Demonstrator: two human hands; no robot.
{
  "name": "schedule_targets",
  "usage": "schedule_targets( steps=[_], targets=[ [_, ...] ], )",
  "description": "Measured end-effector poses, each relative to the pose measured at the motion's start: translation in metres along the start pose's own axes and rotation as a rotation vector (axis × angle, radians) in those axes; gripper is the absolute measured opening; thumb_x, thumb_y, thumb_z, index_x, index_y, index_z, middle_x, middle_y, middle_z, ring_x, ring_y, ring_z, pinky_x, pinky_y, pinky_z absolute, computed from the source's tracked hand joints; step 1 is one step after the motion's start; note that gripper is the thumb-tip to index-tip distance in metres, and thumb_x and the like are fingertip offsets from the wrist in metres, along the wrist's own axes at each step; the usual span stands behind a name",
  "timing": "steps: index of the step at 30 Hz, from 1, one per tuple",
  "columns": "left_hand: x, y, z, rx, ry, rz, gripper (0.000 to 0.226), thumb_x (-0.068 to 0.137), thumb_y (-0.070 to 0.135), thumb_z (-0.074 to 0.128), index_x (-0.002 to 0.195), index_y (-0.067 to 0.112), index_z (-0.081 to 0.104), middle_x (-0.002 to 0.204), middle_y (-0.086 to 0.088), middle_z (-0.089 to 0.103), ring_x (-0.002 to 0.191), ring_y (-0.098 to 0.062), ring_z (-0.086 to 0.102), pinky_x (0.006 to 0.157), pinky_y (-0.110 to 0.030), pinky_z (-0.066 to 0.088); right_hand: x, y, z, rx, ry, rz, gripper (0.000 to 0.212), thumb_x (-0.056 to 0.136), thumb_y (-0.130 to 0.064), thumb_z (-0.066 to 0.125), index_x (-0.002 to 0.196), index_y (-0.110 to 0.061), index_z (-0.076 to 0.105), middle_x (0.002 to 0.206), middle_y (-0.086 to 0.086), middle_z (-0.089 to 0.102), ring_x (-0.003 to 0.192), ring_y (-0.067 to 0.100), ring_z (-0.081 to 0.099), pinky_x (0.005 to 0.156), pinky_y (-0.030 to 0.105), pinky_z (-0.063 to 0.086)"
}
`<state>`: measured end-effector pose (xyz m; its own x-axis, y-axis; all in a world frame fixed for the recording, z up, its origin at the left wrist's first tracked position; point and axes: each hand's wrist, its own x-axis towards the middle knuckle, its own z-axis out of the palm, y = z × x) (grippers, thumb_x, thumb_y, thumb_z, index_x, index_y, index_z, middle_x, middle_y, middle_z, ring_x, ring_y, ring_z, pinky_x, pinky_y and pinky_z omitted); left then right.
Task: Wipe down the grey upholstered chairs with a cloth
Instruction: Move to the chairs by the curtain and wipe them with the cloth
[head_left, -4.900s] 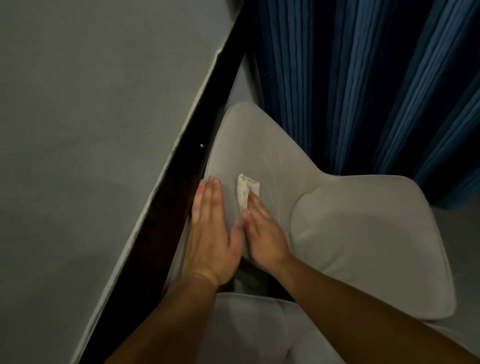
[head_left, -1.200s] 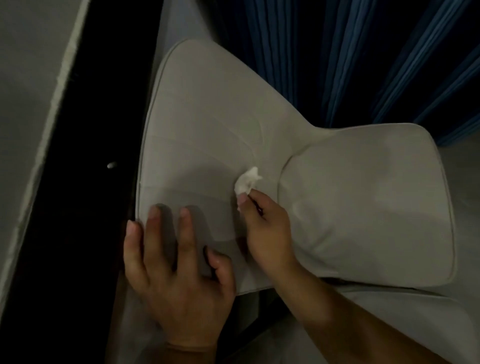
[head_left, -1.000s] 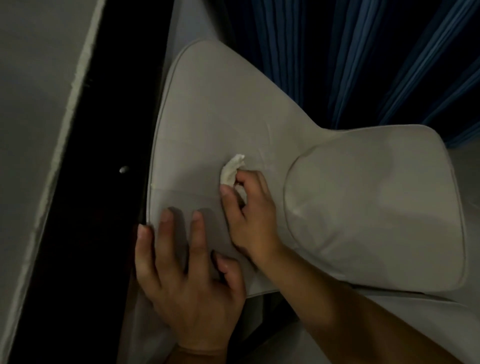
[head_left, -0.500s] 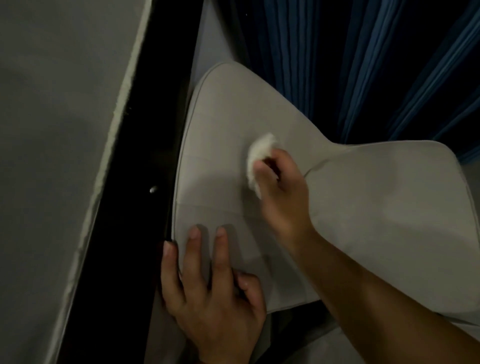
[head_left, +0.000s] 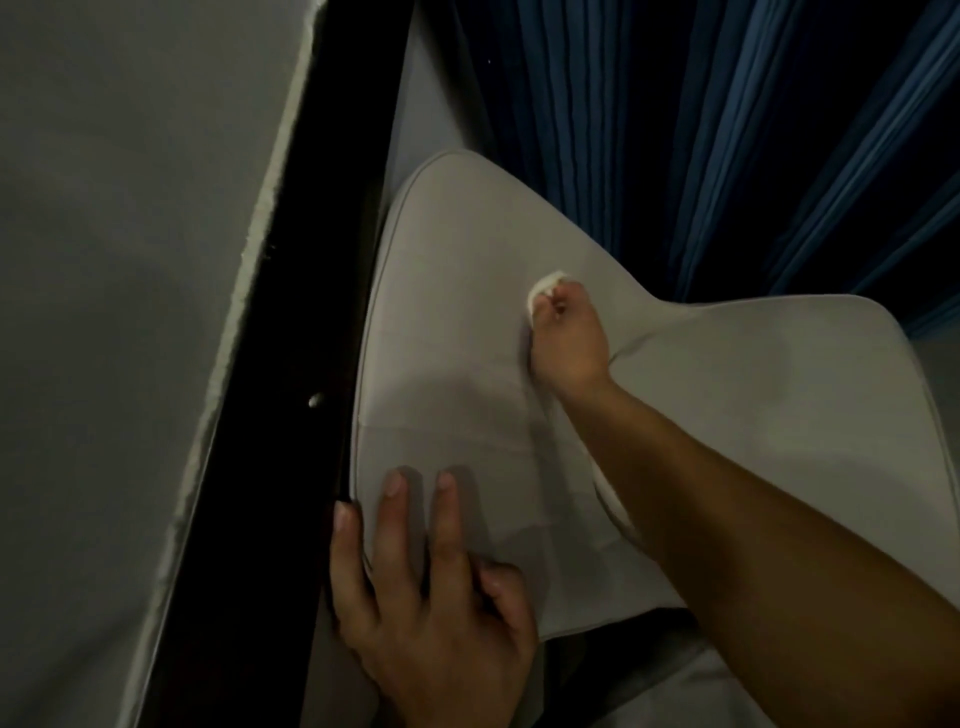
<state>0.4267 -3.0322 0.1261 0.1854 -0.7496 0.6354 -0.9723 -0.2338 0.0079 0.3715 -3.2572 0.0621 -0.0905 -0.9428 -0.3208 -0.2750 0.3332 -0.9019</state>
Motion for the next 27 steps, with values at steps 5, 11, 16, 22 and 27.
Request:
schedule_targets(
  steps=[5, 11, 16, 22, 27],
  targets=[
    [0.000, 0.000, 0.003, 0.002, 0.019, -0.006, 0.046, 0.087, 0.027, 0.044, 0.118, 0.010, 0.074, 0.134, -0.019, 0.060, 0.134, -0.046, 0.044, 0.118, -0.046, 0.032, -0.026, -0.028, -0.014, 0.297, 0.102, -0.146, 0.014, 0.097, -0.032, 0.052, 0.099, -0.024, 0.063, 0.096, -0.008, 0.063, 0.089, 0.008, 0.060, 0.083, 0.026, 0.048],
    [-0.003, 0.000, 0.003, -0.002, 0.035, 0.006, 0.046, 0.090, 0.028, 0.041, 0.121, 0.013, 0.071, 0.134, -0.018, 0.061, 0.135, -0.045, 0.044, 0.119, -0.045, 0.031, -0.062, -0.067, 0.007, -0.004, 0.112, -0.625, 0.022, 0.093, -0.032, 0.057, 0.108, -0.017, 0.063, 0.114, 0.002, 0.057, 0.109, 0.021, 0.049, 0.093, 0.045, 0.044],
    [-0.001, 0.003, 0.002, -0.022, 0.040, -0.020, 0.046, 0.091, 0.029, 0.039, 0.118, 0.013, 0.072, 0.132, -0.017, 0.061, 0.132, -0.046, 0.045, 0.118, -0.044, 0.032, -0.047, -0.055, 0.012, 0.134, -0.089, -0.620, 0.040, 0.099, -0.032, 0.050, 0.137, -0.018, 0.047, 0.156, -0.002, 0.032, 0.148, 0.014, 0.016, 0.119, 0.047, 0.017],
    [0.002, 0.008, 0.001, -0.004, 0.051, -0.040, 0.046, 0.083, 0.026, 0.042, 0.110, 0.011, 0.076, 0.128, -0.016, 0.062, 0.127, -0.046, 0.048, 0.119, -0.039, 0.031, -0.032, -0.060, 0.014, 0.150, -0.073, -0.848, 0.035, 0.101, -0.021, 0.051, 0.135, -0.018, 0.055, 0.148, 0.001, 0.046, 0.145, 0.017, 0.028, 0.118, 0.048, 0.023],
    [0.004, 0.009, 0.000, 0.012, 0.044, -0.037, 0.046, 0.082, 0.025, 0.041, 0.107, 0.011, 0.077, 0.126, -0.018, 0.063, 0.125, -0.047, 0.049, 0.119, -0.040, 0.032, -0.015, -0.069, 0.016, 0.085, -0.083, -0.940, 0.033, 0.099, -0.024, 0.054, 0.131, -0.019, 0.059, 0.144, 0.002, 0.051, 0.144, 0.021, 0.032, 0.119, 0.047, 0.017]
  ],
)
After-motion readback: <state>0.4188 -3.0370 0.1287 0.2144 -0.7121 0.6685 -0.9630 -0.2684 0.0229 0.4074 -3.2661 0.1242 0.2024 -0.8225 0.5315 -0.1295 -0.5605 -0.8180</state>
